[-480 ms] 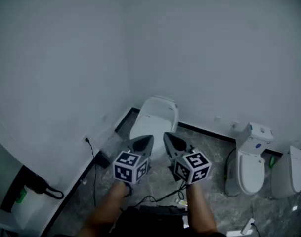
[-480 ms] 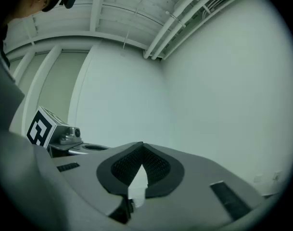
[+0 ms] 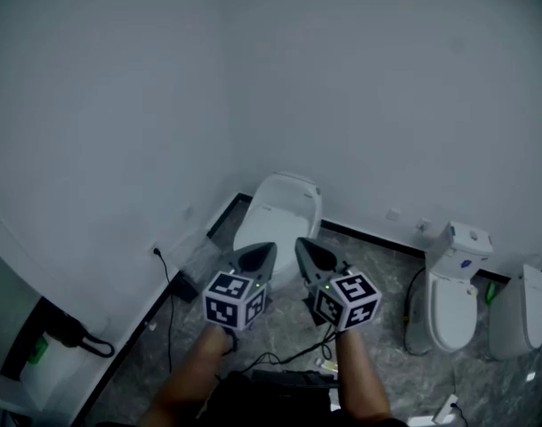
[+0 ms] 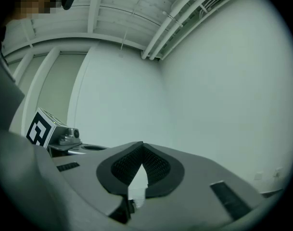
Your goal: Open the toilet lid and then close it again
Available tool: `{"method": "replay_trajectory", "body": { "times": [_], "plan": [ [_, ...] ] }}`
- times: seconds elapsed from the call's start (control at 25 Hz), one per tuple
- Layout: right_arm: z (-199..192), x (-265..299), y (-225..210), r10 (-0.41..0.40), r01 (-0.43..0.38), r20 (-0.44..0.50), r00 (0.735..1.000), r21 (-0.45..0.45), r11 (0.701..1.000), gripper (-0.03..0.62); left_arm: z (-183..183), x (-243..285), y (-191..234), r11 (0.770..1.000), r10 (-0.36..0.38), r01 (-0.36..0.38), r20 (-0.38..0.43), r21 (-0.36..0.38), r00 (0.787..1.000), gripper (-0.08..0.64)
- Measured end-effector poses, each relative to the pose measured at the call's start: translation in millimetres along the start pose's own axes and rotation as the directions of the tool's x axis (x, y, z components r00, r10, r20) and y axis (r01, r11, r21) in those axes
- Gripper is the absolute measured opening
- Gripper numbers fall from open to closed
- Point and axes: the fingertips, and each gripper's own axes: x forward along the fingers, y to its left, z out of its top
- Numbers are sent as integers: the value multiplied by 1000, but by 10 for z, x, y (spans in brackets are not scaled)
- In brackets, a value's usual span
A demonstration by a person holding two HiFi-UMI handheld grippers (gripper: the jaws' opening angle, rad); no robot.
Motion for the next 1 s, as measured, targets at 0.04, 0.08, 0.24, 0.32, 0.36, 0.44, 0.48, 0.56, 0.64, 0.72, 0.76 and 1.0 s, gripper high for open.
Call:
{"method": "replay_trajectory", "body": {
  "times": [0.04,0.08,0.24,0.32,0.36,0.44,0.48,0.56,0.64,0.72,0.76,1.0],
  "plan": [
    [-2,-7,-8,0,0,1,1000,0,1000,9,-6,2,-6,1000,1,-1,-1,0,1000,6],
    [-3,-15,-20,0,0,1,1000,1,1000,9,-12,7,-14,1000,3,-3,-2,0,1000,6],
    [-30,-28,-82,3,-3,-5,1000,6,1000,9,-39,48,-44,1000,5,-5,-8,3,1000,6],
    [-57,-32,-94,6,-6,-12,1000,9,1000,9,-58,51,-56,1000,5,-4,-11,5,1000,6],
    [-70,-34,-96,8,-8,-15,1000,10,1000,9,-67,49,-55,1000,7,-7,-12,5,1000,6],
    [-86,-26,-105,13,-13,-20,1000,13,1000,9,-76,53,-41,1000,15,-15,-15,8,1000,7],
    [-89,-16,-113,15,-15,-22,1000,12,1000,11,-76,59,-35,1000,17,-17,-16,13,1000,6],
    [-86,4,-134,19,-19,-26,999,8,1000,9,-79,72,-26,1000,19,-18,-19,24,1000,6],
    [-83,25,-150,22,-22,-29,999,10,1000,9,-97,86,2,999,24,-24,-25,29,999,6],
    [-92,65,-163,23,-23,-33,999,12,1000,11,-116,110,63,999,31,-30,-30,27,999,6],
    [-102,93,-175,22,-22,-37,999,13,1000,9,-125,128,100,999,33,-32,-33,25,999,6],
    [-219,319,-273,2,0,-63,998,28,1000,11,-181,266,370,999,29,-28,-43,16,999,7]
  ]
}}
